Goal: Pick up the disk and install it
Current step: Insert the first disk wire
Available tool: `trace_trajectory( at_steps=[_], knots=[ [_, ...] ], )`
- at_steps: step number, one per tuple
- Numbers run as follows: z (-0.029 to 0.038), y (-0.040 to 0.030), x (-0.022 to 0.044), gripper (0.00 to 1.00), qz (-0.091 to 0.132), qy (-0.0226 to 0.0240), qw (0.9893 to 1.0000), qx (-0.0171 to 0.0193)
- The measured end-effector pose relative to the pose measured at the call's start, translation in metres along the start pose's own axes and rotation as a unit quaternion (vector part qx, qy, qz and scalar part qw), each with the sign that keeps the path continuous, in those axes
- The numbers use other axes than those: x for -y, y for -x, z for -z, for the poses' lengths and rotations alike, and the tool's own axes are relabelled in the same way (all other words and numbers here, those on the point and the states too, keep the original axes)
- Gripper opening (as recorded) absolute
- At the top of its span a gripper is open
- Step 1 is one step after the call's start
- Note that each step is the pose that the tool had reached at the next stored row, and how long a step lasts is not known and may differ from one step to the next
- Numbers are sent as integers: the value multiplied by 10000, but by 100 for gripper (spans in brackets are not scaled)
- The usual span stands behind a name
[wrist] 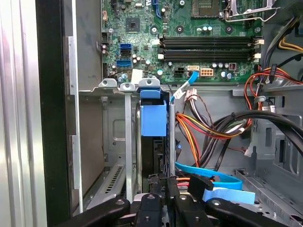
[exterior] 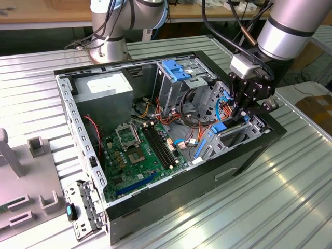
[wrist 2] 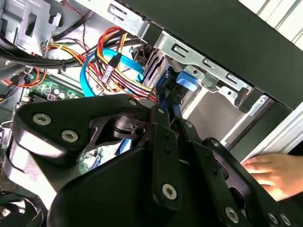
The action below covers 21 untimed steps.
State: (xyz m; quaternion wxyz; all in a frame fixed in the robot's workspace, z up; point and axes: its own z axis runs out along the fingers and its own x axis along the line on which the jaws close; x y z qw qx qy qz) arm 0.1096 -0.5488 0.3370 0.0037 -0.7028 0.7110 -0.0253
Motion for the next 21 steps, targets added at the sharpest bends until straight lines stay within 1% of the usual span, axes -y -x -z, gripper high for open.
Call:
trace_trajectory(
  at_steps=[3,4,5,6,10,12,21],
  knots=[
    [4,0,0,18,0,0,10000,7],
    [72,-2,3,24,0,0,10000,3],
    [120,-4,5,24,0,0,10000,3],
    [150,-5,6,24,0,0,10000,1],
    [151,-5,6,22,0,0,10000,2],
    [153,-5,6,11,0,0,10000,1],
    [154,-5,6,11,0,0,10000,2]
  ],
)
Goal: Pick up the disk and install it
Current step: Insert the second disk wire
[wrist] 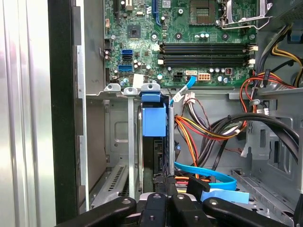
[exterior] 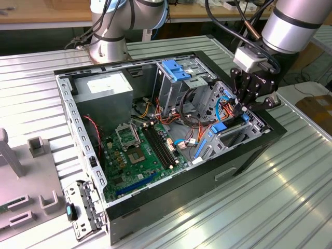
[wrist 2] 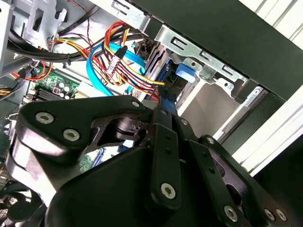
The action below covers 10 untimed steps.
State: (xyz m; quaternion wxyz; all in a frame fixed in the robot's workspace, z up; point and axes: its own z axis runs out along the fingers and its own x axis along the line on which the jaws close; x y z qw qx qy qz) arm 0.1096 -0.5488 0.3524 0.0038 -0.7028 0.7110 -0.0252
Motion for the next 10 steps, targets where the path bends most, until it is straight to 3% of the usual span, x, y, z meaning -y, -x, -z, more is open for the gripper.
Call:
trace_trajectory(
  at_steps=[10],
  knots=[
    [24,0,1,11,0,15,10000,0]
  ],
)
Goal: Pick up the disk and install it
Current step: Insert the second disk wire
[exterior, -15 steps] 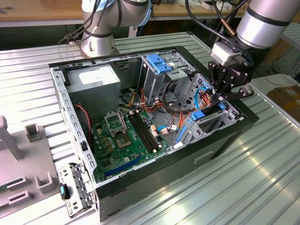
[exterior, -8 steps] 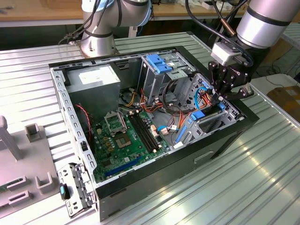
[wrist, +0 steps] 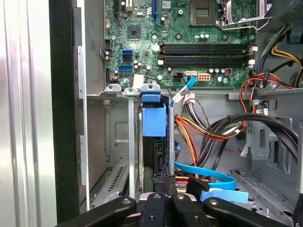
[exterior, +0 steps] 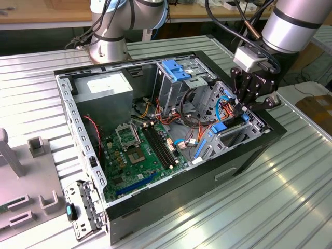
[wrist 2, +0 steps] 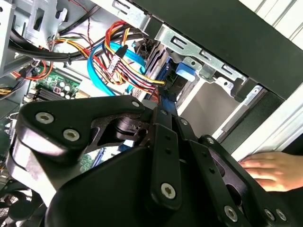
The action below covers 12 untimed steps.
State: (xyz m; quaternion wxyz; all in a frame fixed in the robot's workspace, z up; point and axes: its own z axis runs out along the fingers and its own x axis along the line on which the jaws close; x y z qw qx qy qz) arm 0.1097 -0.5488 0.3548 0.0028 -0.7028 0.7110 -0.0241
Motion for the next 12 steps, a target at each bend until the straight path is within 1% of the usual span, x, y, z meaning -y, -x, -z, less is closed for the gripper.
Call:
trace_trajectory(
  at_steps=[1,3,6,8,11,12],
  knots=[
    [55,-2,3,11,1,26,10000,1],
    [127,-1,6,11,1,35,10000,0],
    [214,-1,9,11,2,44,10000,1],
    [240,-2,11,11,2,52,10000,1],
    [245,-2,10,11,3,66,10000,1],
    [246,-1,11,11,5,130,9999,-1]
  ],
)
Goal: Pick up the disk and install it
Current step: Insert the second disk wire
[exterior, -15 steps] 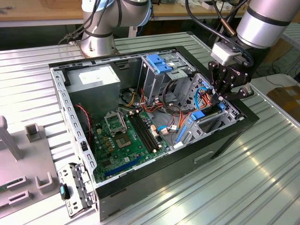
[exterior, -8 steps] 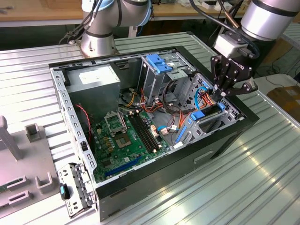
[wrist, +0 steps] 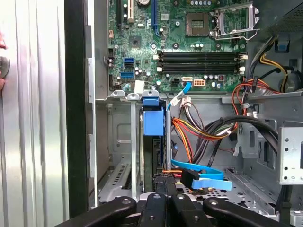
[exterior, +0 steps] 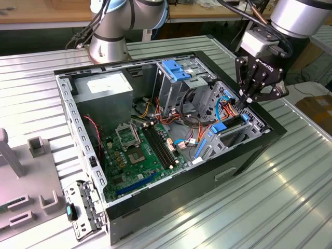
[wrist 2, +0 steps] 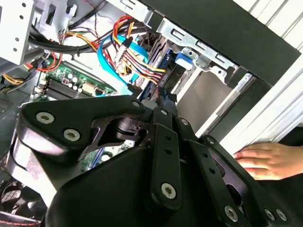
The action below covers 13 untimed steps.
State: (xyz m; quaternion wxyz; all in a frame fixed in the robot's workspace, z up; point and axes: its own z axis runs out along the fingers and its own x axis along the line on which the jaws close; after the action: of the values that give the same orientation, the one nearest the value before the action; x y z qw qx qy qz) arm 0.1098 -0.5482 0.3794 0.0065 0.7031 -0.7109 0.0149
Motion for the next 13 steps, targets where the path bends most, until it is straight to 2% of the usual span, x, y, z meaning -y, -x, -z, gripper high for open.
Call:
trace_trajectory(
  at_steps=[1,3,6,10,12,13],
  knots=[
    [0,-1,-1,11,1,63,10000,-1],
    [16,-1,1,11,3,123,9999,0],
    [48,11,2,11,3,147,9999,1],
    [84,117,19,11,5,172,9999,-1],
    [92,278,32,11,11,192,9998,0],
    [93,280,33,11,12,194,9998,-2]
  ],
)
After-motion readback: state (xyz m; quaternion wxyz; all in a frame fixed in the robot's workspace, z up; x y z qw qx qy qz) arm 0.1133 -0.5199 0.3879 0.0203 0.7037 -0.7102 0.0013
